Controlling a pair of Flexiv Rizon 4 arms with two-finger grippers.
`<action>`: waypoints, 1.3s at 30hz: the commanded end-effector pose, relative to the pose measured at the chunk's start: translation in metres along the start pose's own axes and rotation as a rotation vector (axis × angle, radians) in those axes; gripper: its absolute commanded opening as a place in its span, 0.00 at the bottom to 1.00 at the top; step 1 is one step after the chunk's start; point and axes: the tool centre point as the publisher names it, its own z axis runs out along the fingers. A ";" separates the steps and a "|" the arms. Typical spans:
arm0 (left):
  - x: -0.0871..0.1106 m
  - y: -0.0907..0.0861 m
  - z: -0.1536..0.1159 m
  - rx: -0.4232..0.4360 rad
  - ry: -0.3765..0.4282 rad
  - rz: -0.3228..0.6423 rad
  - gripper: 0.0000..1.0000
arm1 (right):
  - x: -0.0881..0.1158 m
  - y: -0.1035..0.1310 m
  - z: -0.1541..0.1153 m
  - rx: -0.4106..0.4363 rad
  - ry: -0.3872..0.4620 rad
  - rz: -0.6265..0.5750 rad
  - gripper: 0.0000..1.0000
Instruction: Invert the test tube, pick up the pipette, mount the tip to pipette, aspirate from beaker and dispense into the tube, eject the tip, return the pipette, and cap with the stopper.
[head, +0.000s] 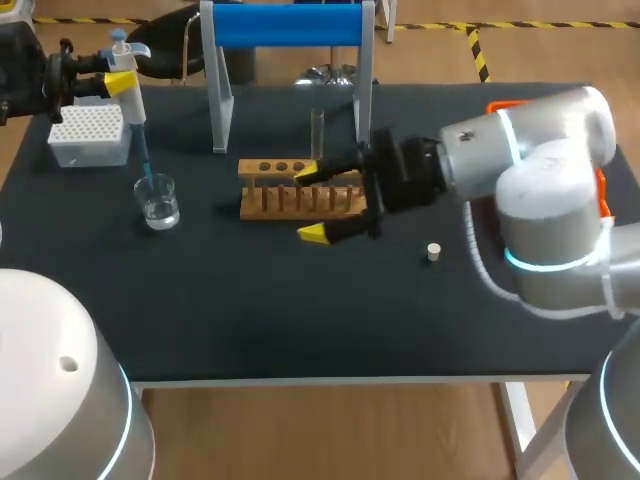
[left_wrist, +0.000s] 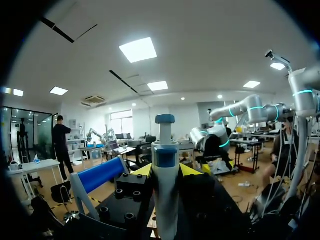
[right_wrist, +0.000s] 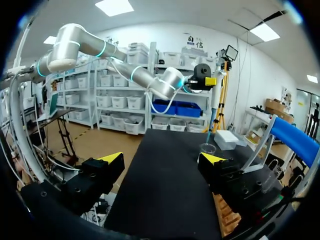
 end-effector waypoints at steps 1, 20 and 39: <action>0.000 0.000 -0.001 0.001 0.003 0.001 0.00 | 0.005 0.008 0.045 0.085 -0.092 0.036 1.00; 0.000 0.000 -0.001 0.001 0.003 0.001 0.00 | -0.023 0.006 0.127 0.177 -0.271 0.024 1.00; 0.000 0.000 -0.001 0.001 0.003 0.001 0.00 | -0.064 -0.021 0.137 0.174 -0.426 0.110 1.00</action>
